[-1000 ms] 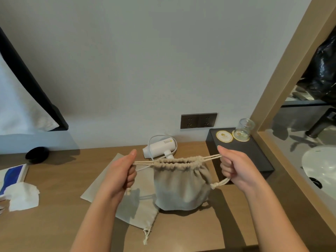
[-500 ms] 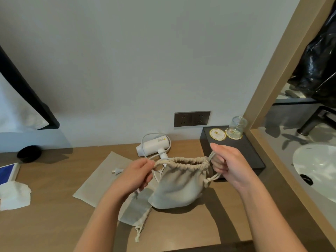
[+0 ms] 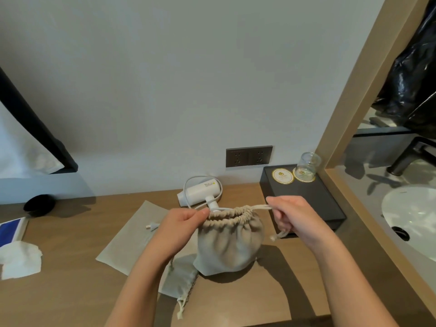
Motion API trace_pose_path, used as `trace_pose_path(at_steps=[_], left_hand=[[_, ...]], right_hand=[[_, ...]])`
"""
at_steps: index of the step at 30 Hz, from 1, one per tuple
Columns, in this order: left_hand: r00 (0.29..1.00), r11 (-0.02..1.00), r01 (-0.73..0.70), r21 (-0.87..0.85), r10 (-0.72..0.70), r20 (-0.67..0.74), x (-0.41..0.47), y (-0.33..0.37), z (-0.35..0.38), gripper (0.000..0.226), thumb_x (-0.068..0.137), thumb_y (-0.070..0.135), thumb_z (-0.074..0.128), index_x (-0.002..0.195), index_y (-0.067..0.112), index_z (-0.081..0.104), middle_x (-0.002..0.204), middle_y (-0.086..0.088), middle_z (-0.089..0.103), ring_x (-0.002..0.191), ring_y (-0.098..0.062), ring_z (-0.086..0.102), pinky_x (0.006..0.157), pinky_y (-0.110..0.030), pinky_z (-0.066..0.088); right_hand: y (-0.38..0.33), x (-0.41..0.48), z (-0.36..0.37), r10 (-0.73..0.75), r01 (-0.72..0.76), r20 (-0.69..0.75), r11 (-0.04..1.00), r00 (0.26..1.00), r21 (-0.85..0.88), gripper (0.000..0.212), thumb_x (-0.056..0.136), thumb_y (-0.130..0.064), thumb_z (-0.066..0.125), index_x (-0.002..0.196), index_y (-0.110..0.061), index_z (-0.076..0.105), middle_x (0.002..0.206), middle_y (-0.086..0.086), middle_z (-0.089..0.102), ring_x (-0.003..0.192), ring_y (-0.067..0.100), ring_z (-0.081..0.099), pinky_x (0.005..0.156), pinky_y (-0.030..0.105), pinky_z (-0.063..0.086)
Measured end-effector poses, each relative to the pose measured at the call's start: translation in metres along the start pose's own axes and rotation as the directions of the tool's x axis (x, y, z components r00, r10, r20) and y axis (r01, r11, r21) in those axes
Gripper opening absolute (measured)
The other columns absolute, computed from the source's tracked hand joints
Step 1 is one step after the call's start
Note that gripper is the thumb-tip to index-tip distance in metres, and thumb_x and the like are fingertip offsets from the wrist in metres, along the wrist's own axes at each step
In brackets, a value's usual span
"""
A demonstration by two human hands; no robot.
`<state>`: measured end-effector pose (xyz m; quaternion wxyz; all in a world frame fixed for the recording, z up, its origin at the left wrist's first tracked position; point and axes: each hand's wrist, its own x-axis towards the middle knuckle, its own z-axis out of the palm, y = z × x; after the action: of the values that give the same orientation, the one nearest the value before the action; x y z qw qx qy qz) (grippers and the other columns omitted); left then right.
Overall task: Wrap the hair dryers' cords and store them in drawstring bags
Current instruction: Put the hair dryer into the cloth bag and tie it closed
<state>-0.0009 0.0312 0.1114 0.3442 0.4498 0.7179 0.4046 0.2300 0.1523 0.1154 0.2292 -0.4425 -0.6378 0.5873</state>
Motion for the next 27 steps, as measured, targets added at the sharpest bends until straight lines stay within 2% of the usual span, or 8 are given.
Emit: trace_pose_path(at_steps=[2, 5, 8, 11, 15, 21, 23, 27], left_hand=[[1.000, 1.000, 0.009, -0.027, -0.010, -0.019, -0.002, -0.003, -0.001, 0.049, 0.093, 0.035, 0.057, 0.055, 0.018, 0.031, 0.051, 0.006, 0.024, 0.048, -0.008, 0.022, 0.049, -0.025, 0.017], [1.000, 0.999, 0.001, -0.048, -0.002, -0.014, -0.005, -0.005, -0.002, 0.052, 0.093, 0.033, 0.056, 0.050, 0.023, 0.029, 0.049, 0.009, 0.025, 0.046, -0.007, 0.021, 0.046, -0.021, 0.018], [0.999, 0.999, -0.022, -0.045, 0.023, 0.029, -0.007, -0.005, -0.004, 0.055, 0.094, 0.032, 0.056, 0.046, 0.025, 0.030, 0.047, 0.010, 0.026, 0.046, -0.007, 0.022, 0.046, -0.021, 0.019], [0.996, 0.999, -0.038, -0.037, 0.041, 0.078, -0.009, -0.003, -0.007, 0.056, 0.095, 0.032, 0.055, 0.044, 0.025, 0.032, 0.047, 0.010, 0.026, 0.046, -0.006, 0.023, 0.045, -0.018, 0.020], [0.996, 0.998, -0.038, -0.052, 0.042, 0.083, -0.011, -0.002, -0.010, 0.053, 0.095, 0.033, 0.054, 0.049, 0.024, 0.030, 0.048, 0.009, 0.025, 0.046, -0.006, 0.022, 0.045, -0.018, 0.020], [0.997, 0.991, -0.004, -0.136, 0.014, 0.074, -0.013, -0.009, -0.020, 0.054, 0.096, 0.030, 0.053, 0.047, 0.026, 0.030, 0.046, 0.010, 0.025, 0.044, -0.007, 0.020, 0.048, -0.024, 0.018], [0.997, 0.988, -0.004, -0.155, 0.016, 0.076, -0.013, -0.010, -0.022, 0.055, 0.096, 0.030, 0.053, 0.047, 0.025, 0.030, 0.046, 0.010, 0.024, 0.044, -0.007, 0.019, 0.049, -0.025, 0.017], [0.996, 0.985, -0.025, -0.170, 0.039, 0.080, -0.014, -0.011, -0.025, 0.052, 0.089, 0.040, 0.057, 0.048, 0.025, 0.030, 0.046, 0.010, 0.024, 0.044, -0.006, 0.019, 0.044, -0.018, 0.018]], right_hand=[[-0.002, 0.000, 0.003, 0.088, -0.078, 0.070, 0.987, 0.994, -0.143, 0.034, 0.097, -0.026, 0.051, 0.070, -0.008, 0.061, 0.054, 0.007, 0.044, 0.050, 0.018, 0.044, 0.053, 0.028, 0.036], [-0.007, 0.001, 0.017, 0.153, -0.130, 0.151, 0.980, 0.977, -0.153, 0.045, 0.100, -0.035, 0.047, 0.087, 0.003, 0.067, 0.063, 0.009, 0.063, 0.059, 0.020, 0.058, 0.061, 0.030, 0.049], [-0.009, 0.007, 0.028, 0.130, -0.103, 0.143, 0.977, 0.981, -0.185, 0.048, 0.099, -0.044, 0.047, 0.089, -0.001, 0.067, 0.070, 0.008, 0.069, 0.062, 0.018, 0.063, 0.067, 0.030, 0.052], [-0.011, 0.016, 0.034, 0.091, -0.070, 0.090, 0.975, 0.992, -0.209, 0.046, 0.097, -0.046, 0.049, 0.083, -0.005, 0.065, 0.065, 0.004, 0.068, 0.056, 0.013, 0.059, 0.060, 0.027, 0.050], [-0.014, 0.022, 0.043, 0.028, 0.003, 0.073, 0.924, 0.997, -0.383, 0.050, 0.096, -0.052, 0.047, 0.062, -0.016, 0.054, 0.050, -0.009, 0.043, 0.041, 0.002, 0.037, 0.057, 0.025, 0.032], [-0.001, 0.022, 0.050, 0.059, -0.027, 0.144, 0.976, 0.988, -0.216, 0.043, 0.098, -0.038, 0.052, 0.063, -0.016, 0.061, 0.043, -0.010, 0.035, 0.038, 0.002, 0.030, 0.052, 0.024, 0.023], [0.001, 0.021, 0.049, 0.062, -0.033, 0.174, 0.986, 0.983, -0.163, 0.040, 0.098, -0.029, 0.055, 0.062, -0.015, 0.064, 0.047, -0.004, 0.046, 0.045, 0.009, 0.037, 0.051, 0.023, 0.029], [-0.006, 0.021, 0.047, 0.114, -0.073, 0.268, 0.985, 0.957, -0.159, 0.031, 0.097, -0.017, 0.054, 0.077, -0.001, 0.073, 0.066, 0.009, 0.066, 0.054, 0.014, 0.057, 0.055, 0.023, 0.048]])
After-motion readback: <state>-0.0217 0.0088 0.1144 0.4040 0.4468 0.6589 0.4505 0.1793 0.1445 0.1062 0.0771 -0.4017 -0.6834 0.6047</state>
